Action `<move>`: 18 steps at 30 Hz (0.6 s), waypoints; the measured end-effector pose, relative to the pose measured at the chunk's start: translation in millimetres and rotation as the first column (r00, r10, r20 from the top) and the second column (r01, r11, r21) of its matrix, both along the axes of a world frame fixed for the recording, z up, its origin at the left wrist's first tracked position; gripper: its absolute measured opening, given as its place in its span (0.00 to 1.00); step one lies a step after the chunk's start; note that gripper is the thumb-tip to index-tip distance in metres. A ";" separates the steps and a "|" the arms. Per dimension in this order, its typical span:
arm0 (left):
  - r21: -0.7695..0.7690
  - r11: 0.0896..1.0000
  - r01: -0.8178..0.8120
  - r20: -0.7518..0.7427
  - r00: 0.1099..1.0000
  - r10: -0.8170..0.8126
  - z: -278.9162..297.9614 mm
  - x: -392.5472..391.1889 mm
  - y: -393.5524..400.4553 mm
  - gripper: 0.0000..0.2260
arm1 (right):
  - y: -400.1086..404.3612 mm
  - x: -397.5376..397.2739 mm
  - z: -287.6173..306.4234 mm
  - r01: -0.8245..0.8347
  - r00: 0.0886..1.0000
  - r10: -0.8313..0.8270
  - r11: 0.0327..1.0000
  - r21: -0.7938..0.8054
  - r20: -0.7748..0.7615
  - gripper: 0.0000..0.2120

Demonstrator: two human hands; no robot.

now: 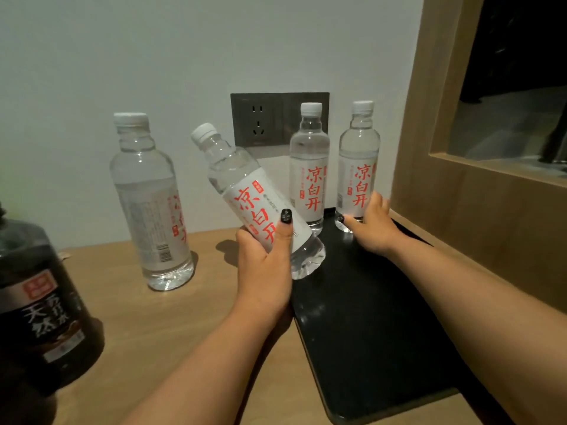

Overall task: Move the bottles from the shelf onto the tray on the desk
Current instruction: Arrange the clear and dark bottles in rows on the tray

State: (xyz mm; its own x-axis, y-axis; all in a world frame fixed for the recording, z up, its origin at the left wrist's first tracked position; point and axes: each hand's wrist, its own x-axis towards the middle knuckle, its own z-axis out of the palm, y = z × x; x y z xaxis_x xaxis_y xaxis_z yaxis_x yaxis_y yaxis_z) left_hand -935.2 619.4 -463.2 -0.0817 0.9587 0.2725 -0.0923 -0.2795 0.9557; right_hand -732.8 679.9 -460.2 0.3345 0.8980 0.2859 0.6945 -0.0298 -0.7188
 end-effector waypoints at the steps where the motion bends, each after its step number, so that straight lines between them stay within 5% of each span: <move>1: -0.003 1.000 0.002 0.002 1.000 -0.002 -0.2 -0.4 0.1 0.33 | 0.7 0.3 -0.1 0.004 1.000 -0.004 1.000 0.012 -0.013 0.32; 18: 0.037 0.992 0.122 -0.142 0.983 -0.116 2.3 1.1 -8.5 0.25 | 8.3 -0.4 -7.4 -0.004 0.997 0.000 0.999 -0.052 -0.071 0.39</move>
